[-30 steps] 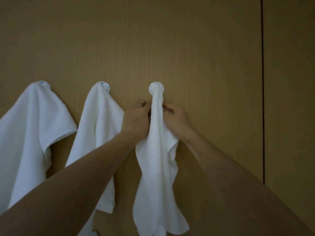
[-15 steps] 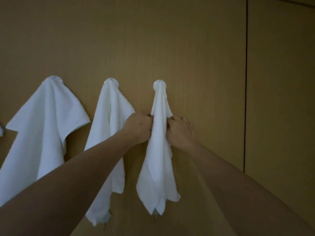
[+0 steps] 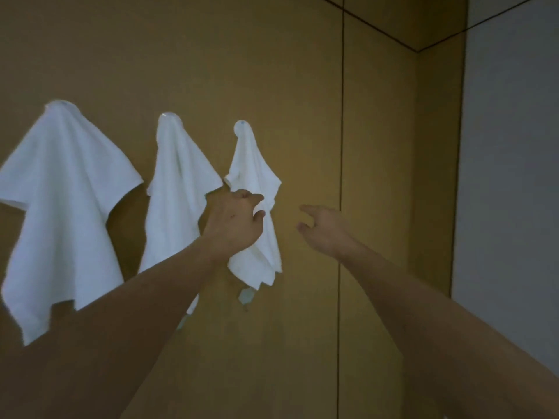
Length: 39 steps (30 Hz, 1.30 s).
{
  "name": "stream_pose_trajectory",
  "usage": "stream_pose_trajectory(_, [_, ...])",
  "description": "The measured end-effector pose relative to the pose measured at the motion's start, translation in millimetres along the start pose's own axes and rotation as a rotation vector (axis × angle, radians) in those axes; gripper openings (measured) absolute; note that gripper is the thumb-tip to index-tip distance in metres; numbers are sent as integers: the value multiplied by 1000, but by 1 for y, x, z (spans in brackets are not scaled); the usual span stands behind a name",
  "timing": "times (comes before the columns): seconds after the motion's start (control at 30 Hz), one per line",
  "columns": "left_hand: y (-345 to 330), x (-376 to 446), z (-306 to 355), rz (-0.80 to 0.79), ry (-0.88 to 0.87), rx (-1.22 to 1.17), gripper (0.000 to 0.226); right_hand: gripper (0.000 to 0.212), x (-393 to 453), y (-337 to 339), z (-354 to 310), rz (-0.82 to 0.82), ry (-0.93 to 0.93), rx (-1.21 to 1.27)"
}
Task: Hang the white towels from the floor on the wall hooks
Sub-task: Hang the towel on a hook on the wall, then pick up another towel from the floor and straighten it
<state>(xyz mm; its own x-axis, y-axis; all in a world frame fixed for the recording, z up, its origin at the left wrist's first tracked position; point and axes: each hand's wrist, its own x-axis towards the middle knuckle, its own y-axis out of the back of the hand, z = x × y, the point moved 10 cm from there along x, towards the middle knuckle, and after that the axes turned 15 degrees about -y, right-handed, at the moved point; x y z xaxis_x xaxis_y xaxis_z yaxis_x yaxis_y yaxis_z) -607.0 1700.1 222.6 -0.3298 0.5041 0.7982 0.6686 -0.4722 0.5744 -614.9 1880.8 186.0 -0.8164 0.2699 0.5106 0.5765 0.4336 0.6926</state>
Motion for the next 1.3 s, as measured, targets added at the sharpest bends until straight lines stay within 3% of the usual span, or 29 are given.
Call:
stream_pose_trajectory(0.3, [-46, -33, 194, -181, -106, -338, 49, 61, -152, 104, 141, 25, -354, -350])
stream_pose_trajectory(0.47, [-60, -48, 361, -225, -211, -508, 48, 62, -281, 187, 248, 76, -546, -425])
stream_pose_trajectory(0.6, [-56, -82, 535, -324, -400, -664, 48, 63, -419, 265, 342, 88, -777, -481])
stream_pose_trajectory(0.8, [-4, -159, 814, -419, -632, -813, 54, 63, -664, 408, 447, 169, -1072, -531])
stream_pose_trajectory(1.0, [80, -276, 1079, -578, -932, -990, 57, 63, -932, 525, 505, 256, -1428, -498])
stream_pose_trajectory(1.3, [228, -471, 1350, -704, -1449, -1130, 55, 59, -1266, 586, 515, 424, -1971, -316])
